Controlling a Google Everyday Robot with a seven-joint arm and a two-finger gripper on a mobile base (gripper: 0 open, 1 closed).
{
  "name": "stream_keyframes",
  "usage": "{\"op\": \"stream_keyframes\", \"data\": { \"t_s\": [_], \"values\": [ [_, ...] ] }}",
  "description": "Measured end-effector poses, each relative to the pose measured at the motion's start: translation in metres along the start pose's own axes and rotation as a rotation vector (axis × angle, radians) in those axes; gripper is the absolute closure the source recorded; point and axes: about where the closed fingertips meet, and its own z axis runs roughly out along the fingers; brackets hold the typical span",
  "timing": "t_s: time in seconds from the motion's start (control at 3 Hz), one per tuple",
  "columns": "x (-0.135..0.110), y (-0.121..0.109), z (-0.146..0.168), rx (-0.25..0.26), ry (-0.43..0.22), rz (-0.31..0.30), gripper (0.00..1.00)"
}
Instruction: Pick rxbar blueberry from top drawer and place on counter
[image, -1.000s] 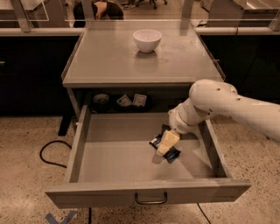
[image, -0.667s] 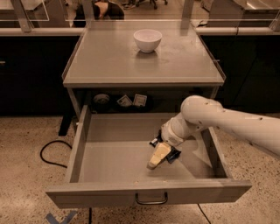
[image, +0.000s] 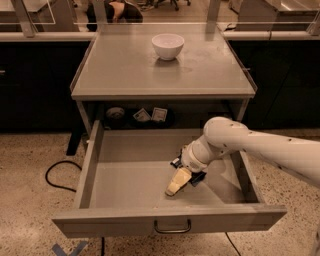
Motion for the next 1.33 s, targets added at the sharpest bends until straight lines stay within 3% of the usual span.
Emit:
{"op": "stream_keyframes", "data": {
  "t_s": [0.33,1.33],
  "values": [
    [0.000,0.000,0.000,0.000,0.000,0.000,0.19],
    [-0.009,0.001,-0.015,0.000,0.000,0.000,0.88]
  ]
}}
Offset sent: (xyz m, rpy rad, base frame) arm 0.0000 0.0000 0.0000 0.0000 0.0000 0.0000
